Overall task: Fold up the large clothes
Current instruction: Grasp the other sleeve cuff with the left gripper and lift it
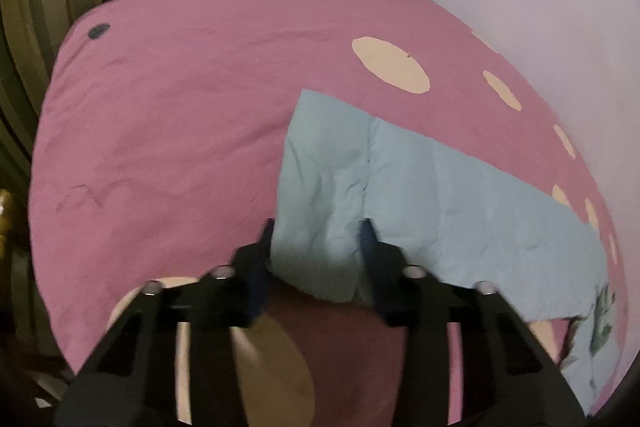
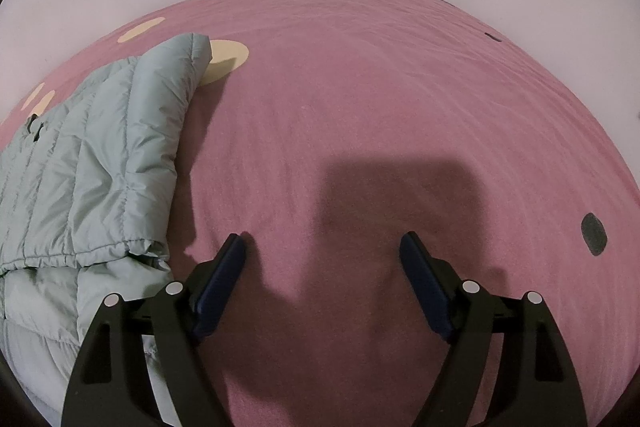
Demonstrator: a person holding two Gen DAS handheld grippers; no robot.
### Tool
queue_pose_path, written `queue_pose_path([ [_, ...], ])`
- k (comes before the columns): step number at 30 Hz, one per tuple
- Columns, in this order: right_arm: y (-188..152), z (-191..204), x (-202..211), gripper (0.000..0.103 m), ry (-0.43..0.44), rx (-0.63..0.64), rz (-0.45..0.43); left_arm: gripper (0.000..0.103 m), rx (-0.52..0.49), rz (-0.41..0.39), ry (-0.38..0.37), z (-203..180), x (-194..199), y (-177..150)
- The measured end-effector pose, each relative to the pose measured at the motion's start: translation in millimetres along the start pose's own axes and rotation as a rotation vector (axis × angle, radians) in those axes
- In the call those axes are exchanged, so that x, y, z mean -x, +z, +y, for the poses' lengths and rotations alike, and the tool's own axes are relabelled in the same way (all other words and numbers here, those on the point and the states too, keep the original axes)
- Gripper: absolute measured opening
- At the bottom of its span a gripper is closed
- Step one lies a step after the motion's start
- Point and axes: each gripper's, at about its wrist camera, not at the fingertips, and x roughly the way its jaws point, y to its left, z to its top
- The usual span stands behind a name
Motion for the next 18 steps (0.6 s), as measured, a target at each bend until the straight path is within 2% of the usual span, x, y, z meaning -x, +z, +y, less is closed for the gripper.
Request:
queue_pose_path([
  [1, 0, 0, 0, 0.079, 0.000, 0.000, 0.000, 0.017, -0.005, 0.007, -0.016, -1, -2, 1],
  [3, 0, 0, 0, 0.079, 0.000, -0.001, 0.000, 0.007, -0.022, 0.019, -0.031, -5, -4, 0],
  [6, 0, 0, 0, 0.079, 0.001, -0.001, 0.000, 0.004, -0.062, 0.001, -0.008, -12, 0, -1],
  [10, -1, 1, 0, 0.079, 0.000, -0.002, -0.002, 0.004, -0.080, -0.041, -0.042, -27, 18, 1],
  [14, -1, 1, 0, 0.080, 0.001, -0.003, -0.003, 0.003, -0.161, -0.101, -0.107, -70, 47, 4],
  [18, -1, 0, 0, 0.080, 0.006, -0.007, -0.004, 0.003, -0.273, -0.139, -0.189, -136, 73, -3],
])
